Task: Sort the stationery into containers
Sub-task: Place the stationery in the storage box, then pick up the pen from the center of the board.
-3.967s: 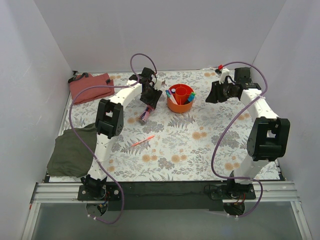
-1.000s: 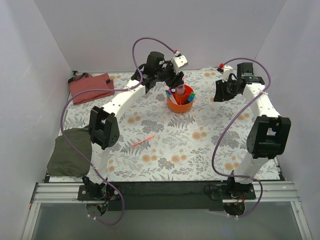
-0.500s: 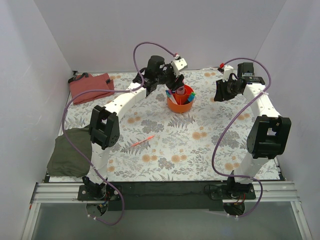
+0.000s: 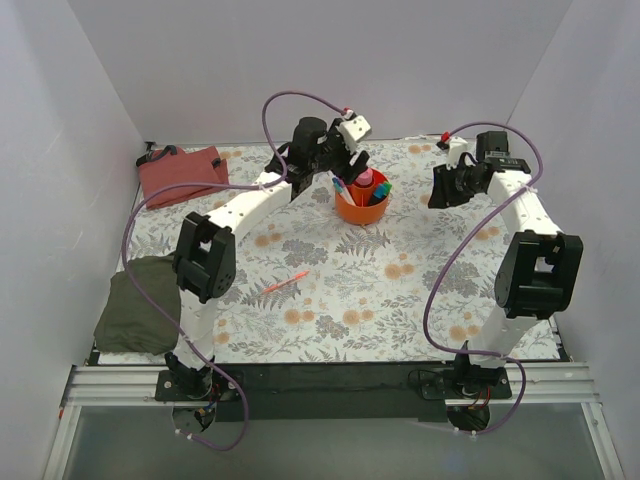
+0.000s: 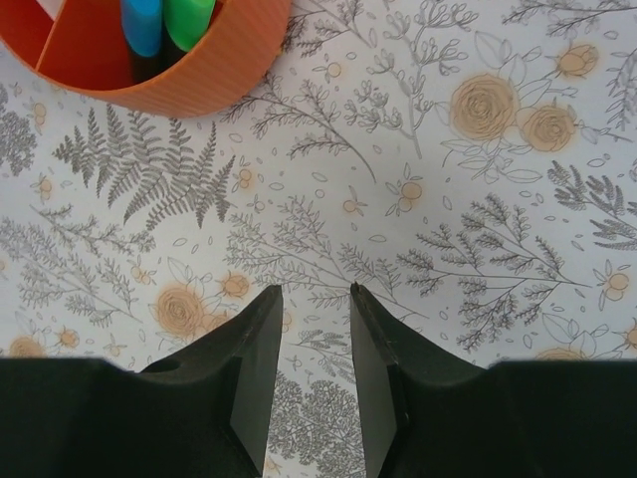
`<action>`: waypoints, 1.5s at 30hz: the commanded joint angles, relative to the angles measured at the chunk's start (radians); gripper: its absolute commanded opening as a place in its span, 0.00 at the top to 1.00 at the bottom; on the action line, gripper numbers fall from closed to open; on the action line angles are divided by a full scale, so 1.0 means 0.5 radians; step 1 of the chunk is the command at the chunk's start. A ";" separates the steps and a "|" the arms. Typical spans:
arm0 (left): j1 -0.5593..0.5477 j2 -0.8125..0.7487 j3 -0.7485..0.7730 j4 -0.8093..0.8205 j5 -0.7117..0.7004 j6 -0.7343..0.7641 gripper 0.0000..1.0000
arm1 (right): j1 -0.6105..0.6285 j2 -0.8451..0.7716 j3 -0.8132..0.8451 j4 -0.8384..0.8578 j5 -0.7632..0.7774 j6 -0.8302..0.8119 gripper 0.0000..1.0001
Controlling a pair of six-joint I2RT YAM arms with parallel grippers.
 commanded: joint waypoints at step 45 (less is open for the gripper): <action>0.128 -1.399 -2.069 -0.779 -0.248 0.245 0.60 | 1.084 -0.432 -0.595 0.190 -0.239 -0.775 0.64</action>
